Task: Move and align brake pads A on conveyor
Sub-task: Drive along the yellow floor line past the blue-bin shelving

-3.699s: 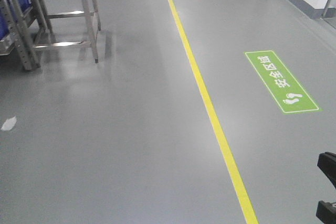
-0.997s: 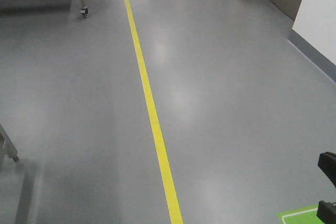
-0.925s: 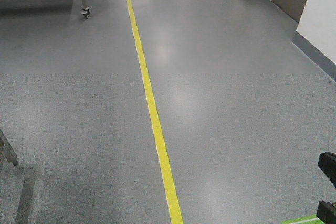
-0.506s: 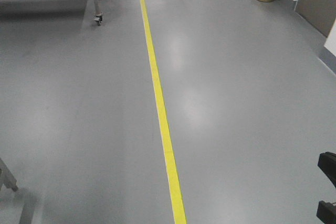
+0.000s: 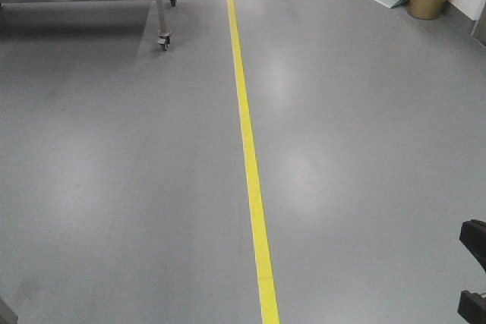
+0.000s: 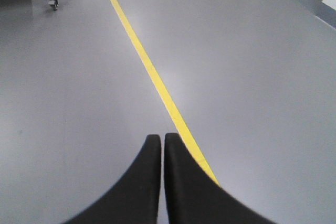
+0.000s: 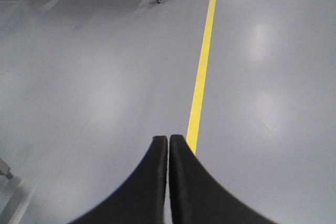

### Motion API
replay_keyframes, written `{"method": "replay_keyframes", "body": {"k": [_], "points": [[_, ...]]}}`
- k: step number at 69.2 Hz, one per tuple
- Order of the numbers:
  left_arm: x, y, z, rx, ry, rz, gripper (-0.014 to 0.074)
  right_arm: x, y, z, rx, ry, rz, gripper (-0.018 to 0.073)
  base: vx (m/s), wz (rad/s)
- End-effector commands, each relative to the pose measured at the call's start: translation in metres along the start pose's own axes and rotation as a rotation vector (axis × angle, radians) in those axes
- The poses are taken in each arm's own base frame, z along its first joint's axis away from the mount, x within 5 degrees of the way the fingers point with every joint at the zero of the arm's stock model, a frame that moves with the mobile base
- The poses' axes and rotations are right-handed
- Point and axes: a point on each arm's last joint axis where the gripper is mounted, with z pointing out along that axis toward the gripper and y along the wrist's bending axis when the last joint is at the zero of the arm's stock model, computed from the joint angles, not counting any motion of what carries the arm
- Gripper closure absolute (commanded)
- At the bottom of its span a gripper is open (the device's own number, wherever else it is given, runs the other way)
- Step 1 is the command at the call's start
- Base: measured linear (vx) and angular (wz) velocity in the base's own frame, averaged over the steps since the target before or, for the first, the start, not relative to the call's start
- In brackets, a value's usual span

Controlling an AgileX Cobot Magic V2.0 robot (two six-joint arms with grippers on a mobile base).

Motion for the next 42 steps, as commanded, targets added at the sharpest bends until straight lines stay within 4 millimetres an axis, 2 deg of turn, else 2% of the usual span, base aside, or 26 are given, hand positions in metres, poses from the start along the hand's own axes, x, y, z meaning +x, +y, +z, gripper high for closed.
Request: {"method": "replay_keyframes", "body": {"k": [1, 42], "points": [[-0.0132, -0.0009, -0.0027, 0.005, -0.082, -0.005, 0.0603, -0.0151, 0.001, -0.0038, -0.006, -0.094, -0.019, 0.0569, 0.48, 0.13], [-0.0132, -0.0009, -0.0027, 0.005, -0.082, -0.005, 0.0603, -0.0151, 0.001, -0.0038, -0.006, -0.094, -0.019, 0.0569, 0.45, 0.12]]}}
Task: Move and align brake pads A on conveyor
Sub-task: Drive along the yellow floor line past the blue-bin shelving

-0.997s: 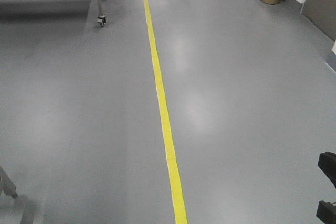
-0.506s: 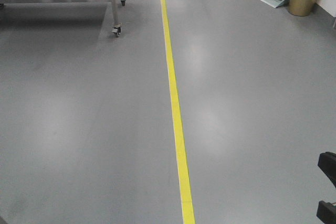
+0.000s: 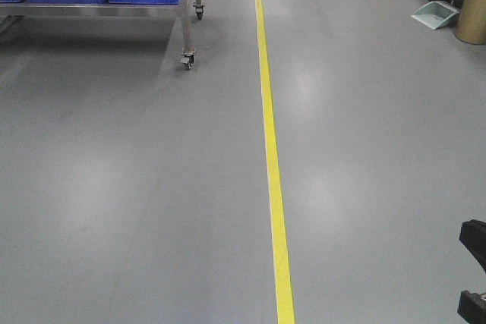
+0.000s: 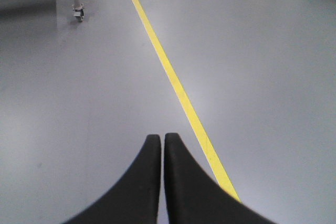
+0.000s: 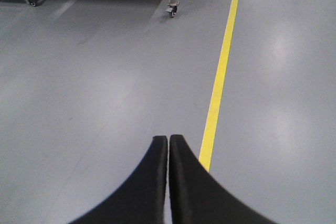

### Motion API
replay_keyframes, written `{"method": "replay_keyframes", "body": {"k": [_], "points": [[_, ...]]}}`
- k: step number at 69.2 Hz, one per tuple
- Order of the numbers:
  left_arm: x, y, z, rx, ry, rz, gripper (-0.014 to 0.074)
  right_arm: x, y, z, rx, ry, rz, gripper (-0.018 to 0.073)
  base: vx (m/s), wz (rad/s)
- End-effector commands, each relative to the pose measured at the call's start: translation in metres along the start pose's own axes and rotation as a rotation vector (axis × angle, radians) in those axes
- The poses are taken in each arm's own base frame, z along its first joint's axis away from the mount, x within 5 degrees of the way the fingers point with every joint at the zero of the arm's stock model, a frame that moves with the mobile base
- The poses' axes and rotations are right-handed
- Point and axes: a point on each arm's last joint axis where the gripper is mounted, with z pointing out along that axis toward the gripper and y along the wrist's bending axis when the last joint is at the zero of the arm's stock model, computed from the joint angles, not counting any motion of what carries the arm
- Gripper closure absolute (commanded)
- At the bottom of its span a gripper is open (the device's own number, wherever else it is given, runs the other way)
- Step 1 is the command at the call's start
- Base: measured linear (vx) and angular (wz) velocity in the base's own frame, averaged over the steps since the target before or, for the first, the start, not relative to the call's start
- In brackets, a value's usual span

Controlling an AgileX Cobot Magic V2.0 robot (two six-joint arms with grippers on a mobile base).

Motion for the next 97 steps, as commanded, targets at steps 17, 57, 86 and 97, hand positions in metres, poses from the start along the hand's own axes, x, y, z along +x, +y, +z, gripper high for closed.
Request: {"method": "replay_keyframes", "body": {"k": [17, 57, 86, 97], "points": [[-0.0132, -0.0009, -0.0027, 0.005, -0.082, -0.005, 0.0603, -0.0151, 0.001, -0.0038, -0.006, -0.094, -0.019, 0.0569, 0.38, 0.07], [-0.0132, -0.0009, -0.0027, 0.005, -0.082, -0.005, 0.0603, -0.0151, 0.001, -0.0038, -0.006, -0.094, -0.019, 0.0569, 0.26, 0.1], [-0.0132, -0.0009, -0.0027, 0.005, -0.082, -0.005, 0.0603, -0.0151, 0.001, -0.0038, -0.006, -0.094, -0.019, 0.0569, 0.09, 0.21], [-0.0132, -0.0009, -0.0027, 0.005, -0.082, -0.005, 0.0603, -0.0151, 0.001, -0.0038, -0.006, -0.094, -0.019, 0.0569, 0.1, 0.61]]}}
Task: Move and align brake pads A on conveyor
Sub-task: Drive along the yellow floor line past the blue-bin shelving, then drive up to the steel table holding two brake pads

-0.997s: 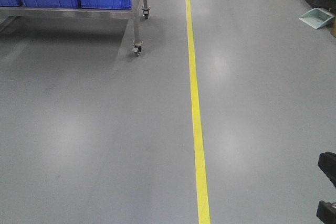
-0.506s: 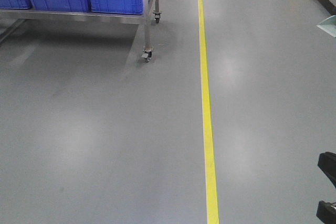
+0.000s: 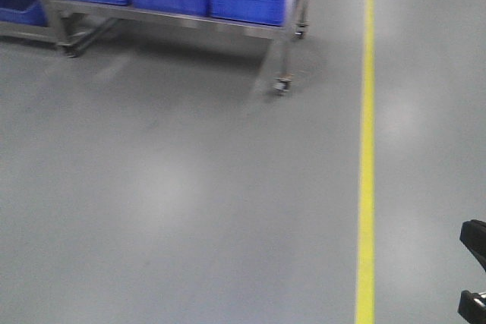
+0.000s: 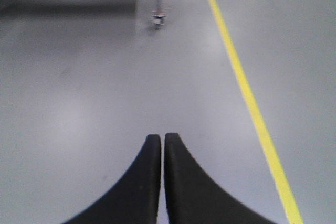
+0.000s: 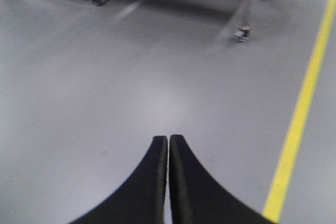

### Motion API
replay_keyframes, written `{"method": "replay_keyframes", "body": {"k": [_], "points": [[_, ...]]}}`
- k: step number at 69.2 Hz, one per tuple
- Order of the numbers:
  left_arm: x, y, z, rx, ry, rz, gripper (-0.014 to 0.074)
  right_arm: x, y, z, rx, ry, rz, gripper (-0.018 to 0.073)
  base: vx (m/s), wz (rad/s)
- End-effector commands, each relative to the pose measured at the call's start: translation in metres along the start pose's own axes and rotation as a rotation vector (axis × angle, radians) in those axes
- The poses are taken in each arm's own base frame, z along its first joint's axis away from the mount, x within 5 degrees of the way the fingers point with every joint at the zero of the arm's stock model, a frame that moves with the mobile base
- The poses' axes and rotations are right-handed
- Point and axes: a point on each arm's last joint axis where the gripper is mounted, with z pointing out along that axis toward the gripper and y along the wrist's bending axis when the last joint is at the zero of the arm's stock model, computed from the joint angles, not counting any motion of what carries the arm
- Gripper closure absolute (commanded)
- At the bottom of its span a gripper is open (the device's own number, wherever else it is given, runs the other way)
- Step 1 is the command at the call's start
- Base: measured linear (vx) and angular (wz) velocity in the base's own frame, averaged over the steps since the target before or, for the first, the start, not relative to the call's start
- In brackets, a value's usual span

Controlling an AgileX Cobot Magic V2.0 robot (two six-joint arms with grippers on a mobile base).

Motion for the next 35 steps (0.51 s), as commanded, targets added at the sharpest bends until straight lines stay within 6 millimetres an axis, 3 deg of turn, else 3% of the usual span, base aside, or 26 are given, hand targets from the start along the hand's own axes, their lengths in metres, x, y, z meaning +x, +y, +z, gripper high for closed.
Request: {"method": "replay_keyframes", "body": {"k": [1, 35], "points": [[-0.0132, -0.0009, -0.0027, 0.005, -0.082, -0.005, 0.0603, -0.0152, 0.0011, -0.0038, -0.006, -0.095, -0.019, 0.0569, 0.11, 0.71], [-0.0132, -0.0009, -0.0027, 0.005, -0.082, -0.005, 0.0603, -0.0152, 0.0011, -0.0038, -0.006, -0.095, -0.019, 0.0569, 0.06, 0.78]]}}
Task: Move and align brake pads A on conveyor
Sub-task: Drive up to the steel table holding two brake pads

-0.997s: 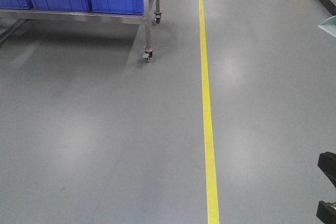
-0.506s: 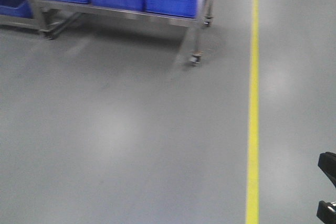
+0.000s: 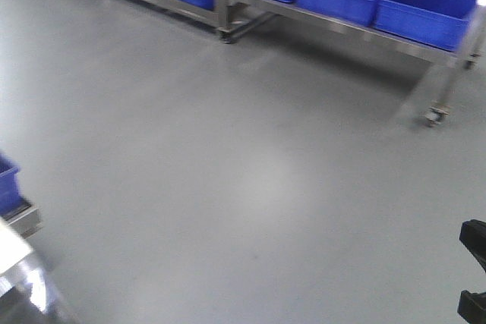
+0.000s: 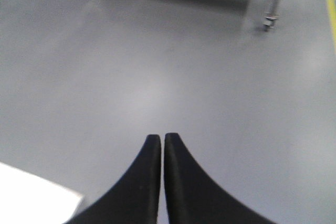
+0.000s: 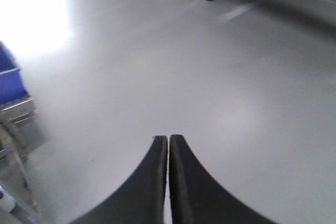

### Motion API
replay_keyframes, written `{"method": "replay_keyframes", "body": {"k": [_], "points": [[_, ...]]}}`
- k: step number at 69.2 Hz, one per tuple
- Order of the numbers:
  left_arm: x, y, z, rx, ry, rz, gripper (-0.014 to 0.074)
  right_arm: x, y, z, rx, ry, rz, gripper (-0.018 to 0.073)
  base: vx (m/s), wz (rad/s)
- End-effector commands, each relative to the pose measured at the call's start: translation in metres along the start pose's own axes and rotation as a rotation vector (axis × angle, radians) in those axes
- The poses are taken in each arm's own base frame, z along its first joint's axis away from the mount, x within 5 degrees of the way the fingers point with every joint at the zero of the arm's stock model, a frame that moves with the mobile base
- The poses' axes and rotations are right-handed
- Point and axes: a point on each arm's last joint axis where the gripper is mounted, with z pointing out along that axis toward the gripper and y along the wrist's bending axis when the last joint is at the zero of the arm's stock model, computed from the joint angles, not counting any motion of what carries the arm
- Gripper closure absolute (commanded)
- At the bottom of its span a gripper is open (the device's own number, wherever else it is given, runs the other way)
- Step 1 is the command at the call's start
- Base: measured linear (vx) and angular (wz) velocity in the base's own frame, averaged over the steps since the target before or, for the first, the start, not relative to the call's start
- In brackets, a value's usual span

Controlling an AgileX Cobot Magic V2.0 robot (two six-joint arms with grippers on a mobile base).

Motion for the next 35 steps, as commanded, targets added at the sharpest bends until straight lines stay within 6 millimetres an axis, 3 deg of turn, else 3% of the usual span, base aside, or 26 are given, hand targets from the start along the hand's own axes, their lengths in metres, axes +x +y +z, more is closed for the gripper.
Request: {"method": "replay_keyframes", "body": {"k": [1, 35], "points": [[-0.0132, -0.0009, -0.0027, 0.005, -0.082, -0.005, 0.0603, -0.0152, 0.0011, -0.0038, -0.006, -0.095, -0.019, 0.0569, 0.0, 0.68], [-0.0132, -0.0009, -0.0027, 0.005, -0.082, -0.005, 0.0603, -0.0152, 0.0011, -0.0038, -0.006, -0.095, -0.019, 0.0569, -0.02, 0.59]]}}
